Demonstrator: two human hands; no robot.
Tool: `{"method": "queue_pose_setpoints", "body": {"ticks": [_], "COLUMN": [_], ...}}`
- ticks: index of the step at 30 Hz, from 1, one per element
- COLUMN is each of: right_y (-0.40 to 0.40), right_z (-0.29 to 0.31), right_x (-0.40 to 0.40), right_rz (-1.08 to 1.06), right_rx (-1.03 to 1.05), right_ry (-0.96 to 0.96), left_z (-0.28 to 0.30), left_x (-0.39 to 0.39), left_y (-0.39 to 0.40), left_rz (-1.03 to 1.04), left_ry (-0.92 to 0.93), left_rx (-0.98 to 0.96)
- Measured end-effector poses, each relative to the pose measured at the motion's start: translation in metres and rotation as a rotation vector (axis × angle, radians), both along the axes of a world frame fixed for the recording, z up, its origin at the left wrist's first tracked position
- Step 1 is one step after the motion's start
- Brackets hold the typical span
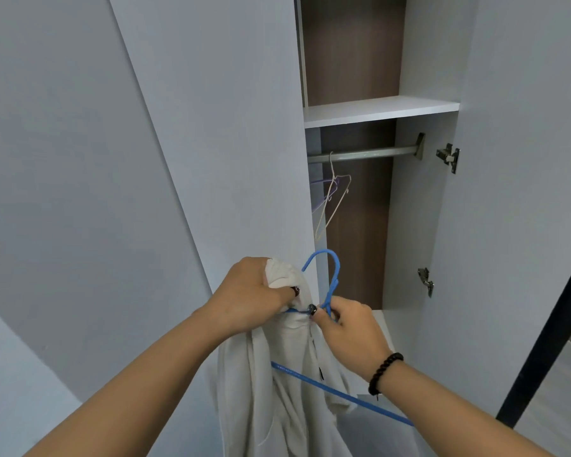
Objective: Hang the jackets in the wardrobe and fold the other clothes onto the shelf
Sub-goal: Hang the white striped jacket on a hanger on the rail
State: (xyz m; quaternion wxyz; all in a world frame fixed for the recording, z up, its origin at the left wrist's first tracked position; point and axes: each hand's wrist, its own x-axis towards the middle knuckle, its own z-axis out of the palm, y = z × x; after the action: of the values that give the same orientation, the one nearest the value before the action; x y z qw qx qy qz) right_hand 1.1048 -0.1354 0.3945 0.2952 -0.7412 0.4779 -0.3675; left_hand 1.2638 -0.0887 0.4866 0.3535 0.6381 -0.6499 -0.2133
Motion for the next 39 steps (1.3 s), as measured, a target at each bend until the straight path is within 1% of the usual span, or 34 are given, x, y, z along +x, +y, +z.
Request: {"method": "queue_pose_setpoints", "body": {"ticks": [2,3,4,7,8,10,11,12,13,15,16,18,21,22,24,26,27,28,29,31,32,34,36,37,39], "right_y": [-0.001,0.0,0.002,0.008,0.01,0.012,0.012,0.012,0.012,0.01,0.008,0.003,-0.004,-0.006,-0.006,-0.005,-0.003,-0.002,0.0,0.005,0.007,0.011,0.011,0.008,0.0], "right_z": [0.006,0.009,0.011,0.013,0.013,0.014,0.014,0.015,0.016,0.018,0.019,0.024,0.032,0.033,0.031,0.02,0.012,0.002,-0.009,-0.031,-0.042,-0.062,-0.073,-0.076,-0.077], "right_x": [-0.004,-0.005,-0.006,-0.006,-0.007,-0.009,-0.01,-0.012,-0.014,-0.016,-0.018,-0.021,-0.028,-0.032,-0.043,-0.055,-0.057,-0.055,-0.049,-0.023,-0.007,0.024,0.049,0.06,0.079], "right_rz": [0.0,0.011,0.027,0.066,0.068,0.071,0.074,0.08,0.086,0.086,0.082,0.078,0.048,0.015,-0.127,-0.296,-0.363,-0.411,-0.442,-0.461,-0.445,-0.345,-0.141,-0.036,0.114], "right_rx": [0.023,0.024,0.023,0.015,0.015,0.025,0.034,0.043,0.047,0.04,0.028,0.0,-0.114,-0.197,-0.382,-0.514,-0.538,-0.526,-0.467,-0.26,-0.154,0.033,0.206,0.266,0.299], "right_ry": [-0.169,-0.221,-0.257,-0.318,-0.33,-0.353,-0.37,-0.389,-0.403,-0.414,-0.406,-0.363,-0.277,-0.245,-0.224,-0.319,-0.388,-0.468,-0.556,-0.685,-0.692,-0.623,-0.516,-0.438,-0.267], "left_z": [0.001,0.0,-0.003,-0.007,-0.01,-0.015,-0.017,-0.017,-0.018,-0.019,-0.021,-0.026,-0.031,-0.031,-0.03,-0.025,-0.02,-0.015,-0.01,0.0,0.005,0.013,0.02,0.023,0.027], "left_x": [0.005,0.007,0.01,0.014,0.015,0.017,0.018,0.019,0.02,0.024,0.024,0.026,0.027,0.028,0.032,0.037,0.039,0.04,0.041,0.041,0.041,0.042,0.044,0.046,0.05], "left_y": [0.004,0.004,0.003,0.003,0.004,0.005,0.005,0.003,0.002,0.001,0.001,-0.001,-0.009,-0.013,-0.019,-0.024,-0.025,-0.026,-0.026,-0.025,-0.024,-0.019,-0.013,-0.01,-0.002], "left_rz": [-0.018,-0.033,-0.035,0.072,0.112,0.13,0.103,0.056,0.01,-0.064,-0.079,-0.057,0.011,0.034,0.086,0.136,0.152,0.16,0.159,0.155,0.158,0.165,0.164,0.164,0.161], "left_ry": [-0.1,-0.14,-0.161,-0.273,-0.374,-0.667,-0.76,-0.794,-0.787,-0.677,-0.65,-0.603,-0.41,-0.35,-0.261,-0.195,-0.17,-0.151,-0.139,-0.131,-0.132,-0.132,-0.129,-0.128,-0.133], "left_rx": [-0.003,0.004,0.011,-0.033,-0.068,-0.198,-0.273,-0.314,-0.295,-0.204,-0.151,-0.114,-0.128,-0.13,-0.15,-0.192,-0.221,-0.251,-0.279,-0.316,-0.322,-0.333,-0.346,-0.348,-0.342]}}
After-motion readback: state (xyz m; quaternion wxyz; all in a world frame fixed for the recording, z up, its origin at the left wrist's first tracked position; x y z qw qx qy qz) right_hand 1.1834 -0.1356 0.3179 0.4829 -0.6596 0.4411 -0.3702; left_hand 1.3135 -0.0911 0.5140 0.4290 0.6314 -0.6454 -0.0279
